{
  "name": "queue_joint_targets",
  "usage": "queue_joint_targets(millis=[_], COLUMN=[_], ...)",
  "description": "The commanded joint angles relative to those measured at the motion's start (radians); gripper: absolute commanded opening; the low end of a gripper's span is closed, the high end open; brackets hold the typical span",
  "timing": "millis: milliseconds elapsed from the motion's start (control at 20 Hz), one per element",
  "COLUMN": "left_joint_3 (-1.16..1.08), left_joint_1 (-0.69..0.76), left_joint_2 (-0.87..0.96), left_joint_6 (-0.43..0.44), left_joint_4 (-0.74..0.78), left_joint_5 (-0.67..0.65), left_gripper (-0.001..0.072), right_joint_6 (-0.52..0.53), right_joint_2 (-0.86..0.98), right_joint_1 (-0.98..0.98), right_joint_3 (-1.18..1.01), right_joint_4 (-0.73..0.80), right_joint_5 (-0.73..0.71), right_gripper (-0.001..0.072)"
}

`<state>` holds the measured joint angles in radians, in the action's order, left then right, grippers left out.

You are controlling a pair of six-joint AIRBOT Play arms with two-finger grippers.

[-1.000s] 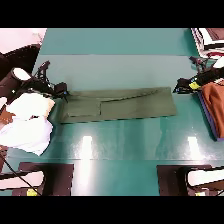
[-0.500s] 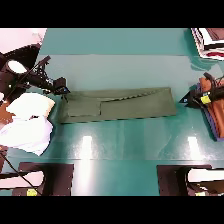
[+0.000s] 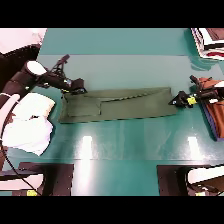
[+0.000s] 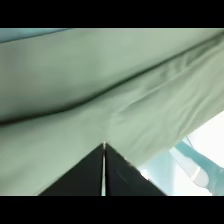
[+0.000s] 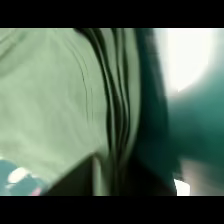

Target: Fold the shirts.

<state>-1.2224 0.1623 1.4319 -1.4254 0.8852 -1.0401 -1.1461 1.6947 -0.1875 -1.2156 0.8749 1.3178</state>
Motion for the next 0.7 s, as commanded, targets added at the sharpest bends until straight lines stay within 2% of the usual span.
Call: queue_joint_targets(millis=[0,150,400,650], left_joint_3=[-0.009,-0.086,-0.285,-0.414], left_joint_1=[0.123,0.202,0.306,0.356], left_joint_2=[0.039,0.137,0.334,0.46], left_joint_6=[-0.014,-0.015,-0.016,-0.067], left_joint_4=[-0.003,-0.003,-0.003,-0.003], left_joint_5=[0.087,0.089,0.051,0.035], left_gripper=[0.0028,0.0028,0.0028,0.0028], right_joint_6=[0.006,-0.026,-0.063,-0.113], right_joint_2=[0.022,-0.05,-0.22,-0.287], right_joint_1=[0.051,0.052,0.116,0.266], right_joint_3=[-0.098,-0.187,-0.301,-0.416], right_joint_4=[-0.036,-0.052,-0.215,-0.228], right_joint_5=[0.053,0.116,0.157,0.154], right_gripper=[0.0014,0.0013,0.0012,0.0012])
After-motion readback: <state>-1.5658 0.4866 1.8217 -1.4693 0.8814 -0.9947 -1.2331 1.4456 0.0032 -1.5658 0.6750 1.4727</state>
